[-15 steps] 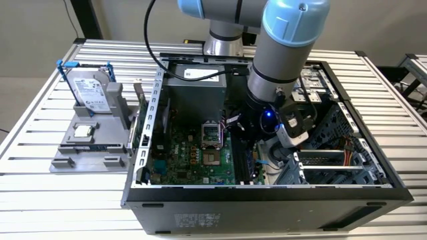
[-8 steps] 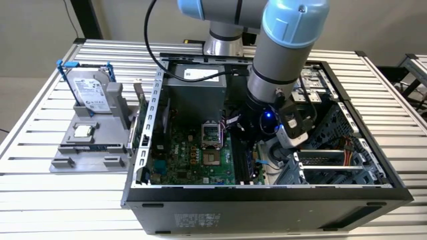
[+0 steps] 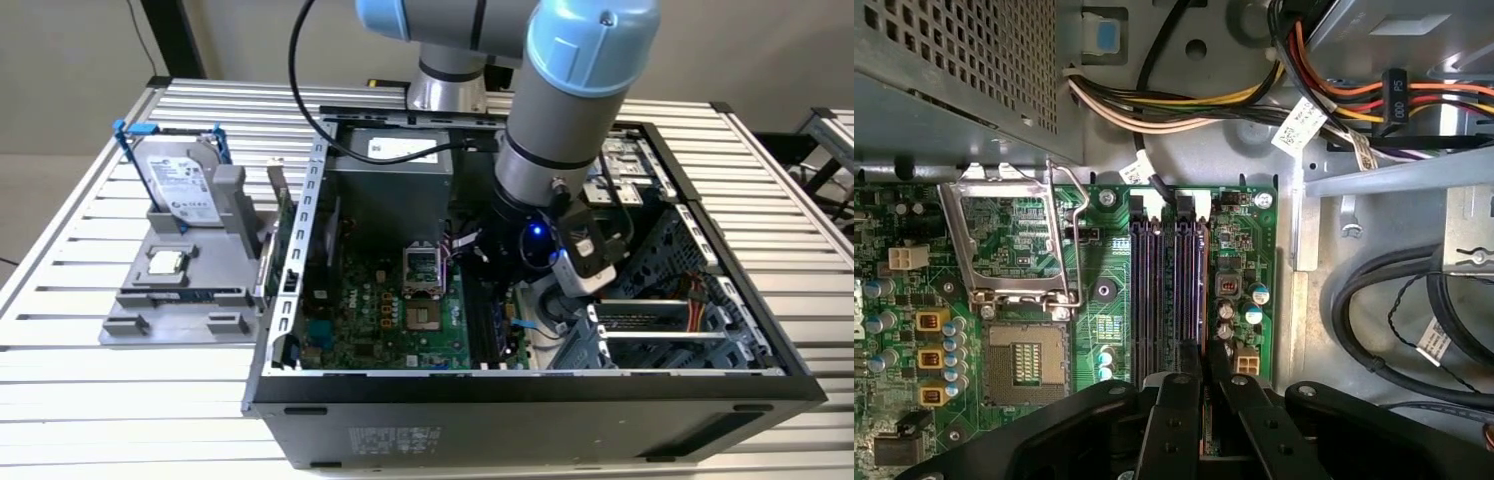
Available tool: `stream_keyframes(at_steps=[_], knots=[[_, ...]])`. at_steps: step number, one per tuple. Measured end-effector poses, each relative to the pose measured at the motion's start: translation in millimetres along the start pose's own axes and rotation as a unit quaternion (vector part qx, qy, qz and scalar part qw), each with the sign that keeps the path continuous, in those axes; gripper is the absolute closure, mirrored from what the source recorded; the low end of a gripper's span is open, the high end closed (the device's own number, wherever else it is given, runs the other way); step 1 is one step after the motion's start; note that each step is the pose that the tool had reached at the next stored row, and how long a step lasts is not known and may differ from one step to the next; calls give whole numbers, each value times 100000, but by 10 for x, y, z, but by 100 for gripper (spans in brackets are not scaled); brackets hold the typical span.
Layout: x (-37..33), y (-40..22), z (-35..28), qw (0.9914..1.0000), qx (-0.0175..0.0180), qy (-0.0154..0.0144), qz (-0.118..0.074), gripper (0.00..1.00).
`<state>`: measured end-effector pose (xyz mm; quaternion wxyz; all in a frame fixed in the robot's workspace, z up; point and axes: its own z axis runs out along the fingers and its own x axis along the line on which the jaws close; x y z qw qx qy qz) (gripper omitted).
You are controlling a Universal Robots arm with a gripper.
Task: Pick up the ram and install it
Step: 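Insert the ram into the slot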
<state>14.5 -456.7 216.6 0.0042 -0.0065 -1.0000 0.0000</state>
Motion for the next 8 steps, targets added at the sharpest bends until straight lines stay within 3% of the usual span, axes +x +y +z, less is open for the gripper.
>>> stream_keyframes(at_steps=[8], knots=[[-24, -1, 0, 100000, -6, 29, 32, 100]])
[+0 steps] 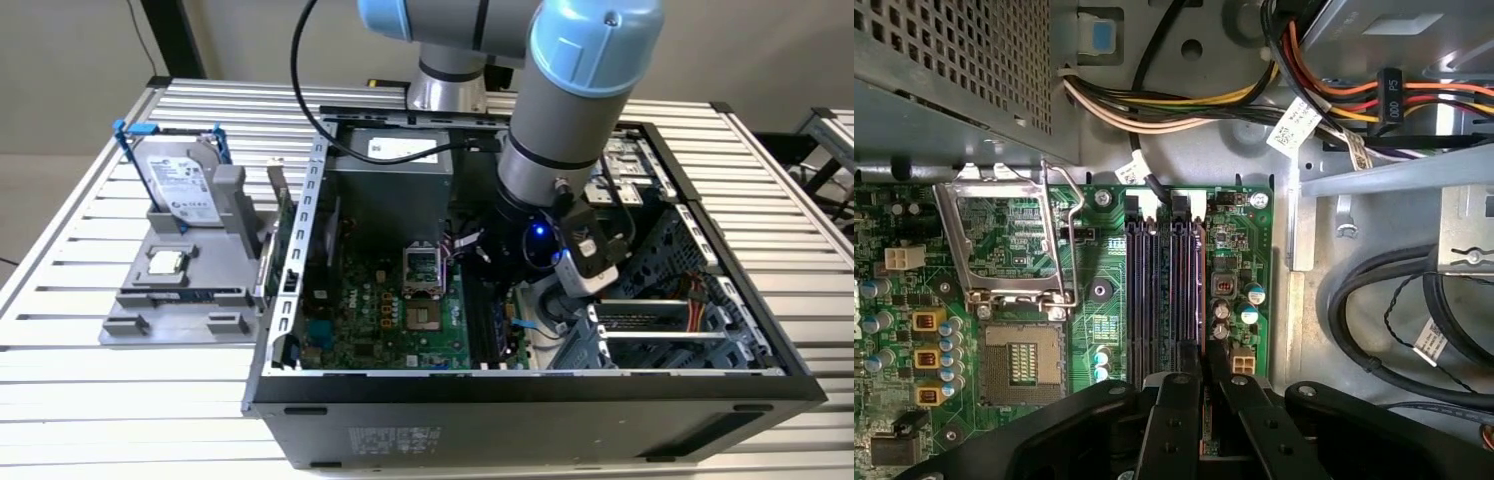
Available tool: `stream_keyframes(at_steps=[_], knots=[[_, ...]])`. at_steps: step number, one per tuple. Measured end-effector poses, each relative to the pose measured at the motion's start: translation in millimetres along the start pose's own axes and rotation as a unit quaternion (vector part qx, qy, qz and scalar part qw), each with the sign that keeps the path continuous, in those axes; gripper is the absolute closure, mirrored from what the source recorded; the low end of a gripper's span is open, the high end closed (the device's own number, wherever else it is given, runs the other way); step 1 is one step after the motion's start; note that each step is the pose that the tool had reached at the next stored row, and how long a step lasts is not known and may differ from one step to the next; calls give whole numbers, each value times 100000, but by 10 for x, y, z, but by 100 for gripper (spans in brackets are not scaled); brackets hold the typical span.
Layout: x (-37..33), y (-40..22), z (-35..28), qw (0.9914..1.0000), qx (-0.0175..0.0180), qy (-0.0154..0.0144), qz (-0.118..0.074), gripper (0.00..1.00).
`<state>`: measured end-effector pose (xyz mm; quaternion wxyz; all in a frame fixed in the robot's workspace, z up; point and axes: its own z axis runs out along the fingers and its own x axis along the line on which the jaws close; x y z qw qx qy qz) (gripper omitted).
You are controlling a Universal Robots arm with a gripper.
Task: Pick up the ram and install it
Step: 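Insert the ram into the slot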
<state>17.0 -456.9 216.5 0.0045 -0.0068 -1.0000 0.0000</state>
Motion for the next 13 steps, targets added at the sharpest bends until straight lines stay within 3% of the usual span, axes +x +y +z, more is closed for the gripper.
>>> stream_keyframes(at_steps=[13], knots=[[0, -8, -31, 100000, 0, 12, 2, 100]])
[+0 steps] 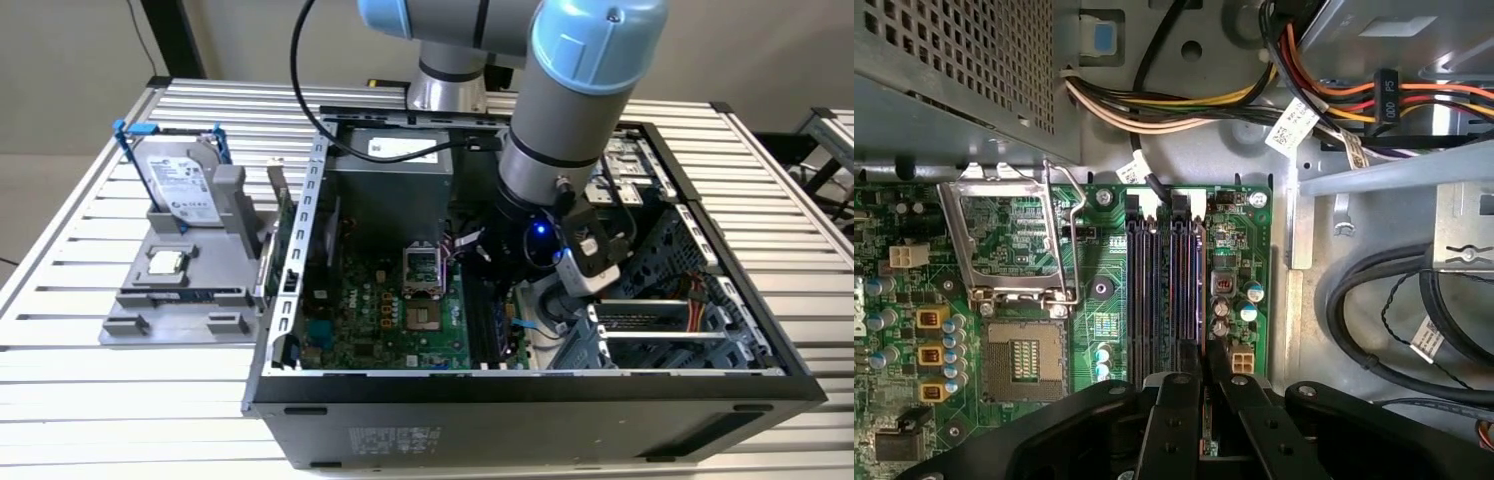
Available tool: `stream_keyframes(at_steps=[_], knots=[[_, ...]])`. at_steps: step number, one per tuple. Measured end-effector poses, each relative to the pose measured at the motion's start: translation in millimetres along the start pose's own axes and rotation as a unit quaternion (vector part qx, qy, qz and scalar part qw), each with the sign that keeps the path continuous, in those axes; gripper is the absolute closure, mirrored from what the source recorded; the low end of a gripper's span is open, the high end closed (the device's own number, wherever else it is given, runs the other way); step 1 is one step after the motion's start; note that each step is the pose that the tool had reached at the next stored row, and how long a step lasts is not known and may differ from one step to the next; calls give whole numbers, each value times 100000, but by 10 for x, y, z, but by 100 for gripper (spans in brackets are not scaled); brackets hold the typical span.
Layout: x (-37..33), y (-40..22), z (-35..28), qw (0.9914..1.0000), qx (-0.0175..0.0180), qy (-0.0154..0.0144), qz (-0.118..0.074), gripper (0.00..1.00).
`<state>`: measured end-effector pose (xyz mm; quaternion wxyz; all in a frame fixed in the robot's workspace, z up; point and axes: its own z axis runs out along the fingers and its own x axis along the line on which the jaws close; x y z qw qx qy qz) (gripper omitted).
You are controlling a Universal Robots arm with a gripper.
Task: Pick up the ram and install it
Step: 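Insert the ram into the slot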
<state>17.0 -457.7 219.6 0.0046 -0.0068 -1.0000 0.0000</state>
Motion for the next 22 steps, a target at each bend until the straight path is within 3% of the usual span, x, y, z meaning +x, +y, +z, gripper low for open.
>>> stream_keyframes(at_steps=[22], knots=[[-1, -1, 90, 100000, 36, 73, 1, 100]])
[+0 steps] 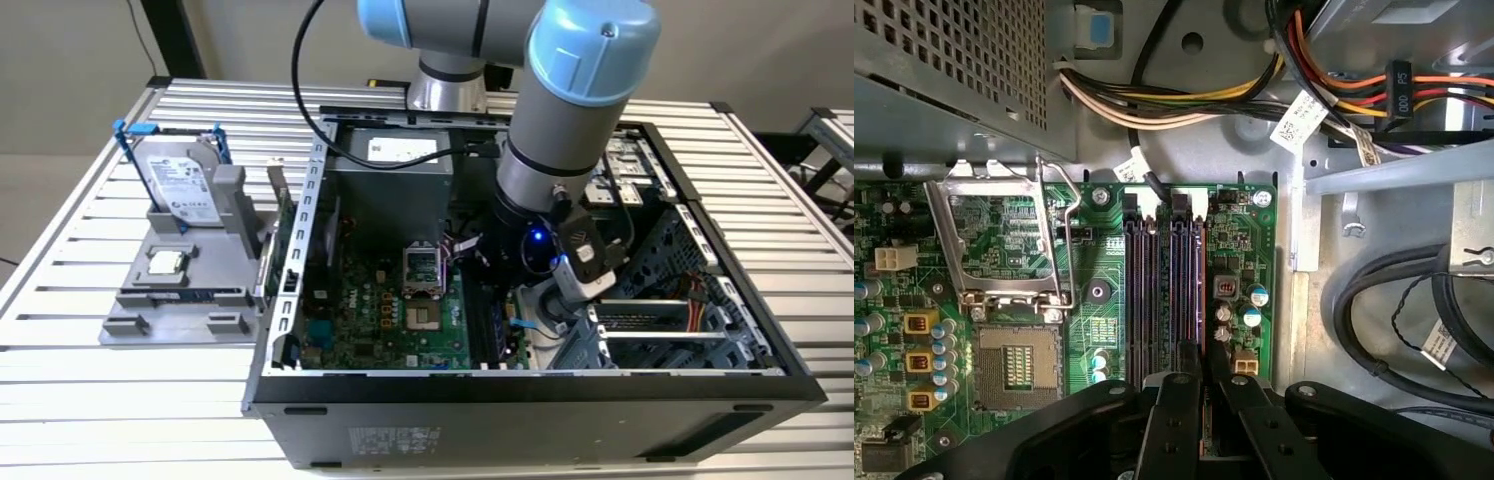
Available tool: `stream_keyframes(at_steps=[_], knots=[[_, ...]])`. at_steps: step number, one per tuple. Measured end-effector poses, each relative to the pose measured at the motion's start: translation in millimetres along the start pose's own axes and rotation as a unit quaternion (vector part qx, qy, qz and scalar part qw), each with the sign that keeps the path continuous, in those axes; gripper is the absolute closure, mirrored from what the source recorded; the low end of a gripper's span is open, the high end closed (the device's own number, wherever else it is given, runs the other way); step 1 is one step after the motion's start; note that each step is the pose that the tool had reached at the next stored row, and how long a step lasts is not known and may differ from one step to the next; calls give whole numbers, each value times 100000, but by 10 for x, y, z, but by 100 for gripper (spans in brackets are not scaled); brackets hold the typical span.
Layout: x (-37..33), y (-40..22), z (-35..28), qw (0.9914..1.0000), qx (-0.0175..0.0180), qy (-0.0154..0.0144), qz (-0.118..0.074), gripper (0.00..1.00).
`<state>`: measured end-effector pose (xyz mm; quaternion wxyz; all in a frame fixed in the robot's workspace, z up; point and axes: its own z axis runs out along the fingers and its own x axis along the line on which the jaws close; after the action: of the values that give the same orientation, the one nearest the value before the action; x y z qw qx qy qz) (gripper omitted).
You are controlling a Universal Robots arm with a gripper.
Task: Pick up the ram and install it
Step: 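Insert the ram into the slot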
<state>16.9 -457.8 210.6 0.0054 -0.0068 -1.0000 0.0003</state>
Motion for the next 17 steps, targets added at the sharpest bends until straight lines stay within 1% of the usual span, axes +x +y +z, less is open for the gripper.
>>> stream_keyframes(at_steps=[7, 8, 11, 12, 17], knots=[[0, 1, 2, 100000, -36, 41, -3, 100], [0, 1, 3, 100000, -42, 37, -2, 0], [0, 1, 1, 100000, -36, 50, -4, 0], [0, 1, -21, 100000, -67, 59, -4, 0], [3, 0, -244, 100000, -85, 59, 1, 0]])
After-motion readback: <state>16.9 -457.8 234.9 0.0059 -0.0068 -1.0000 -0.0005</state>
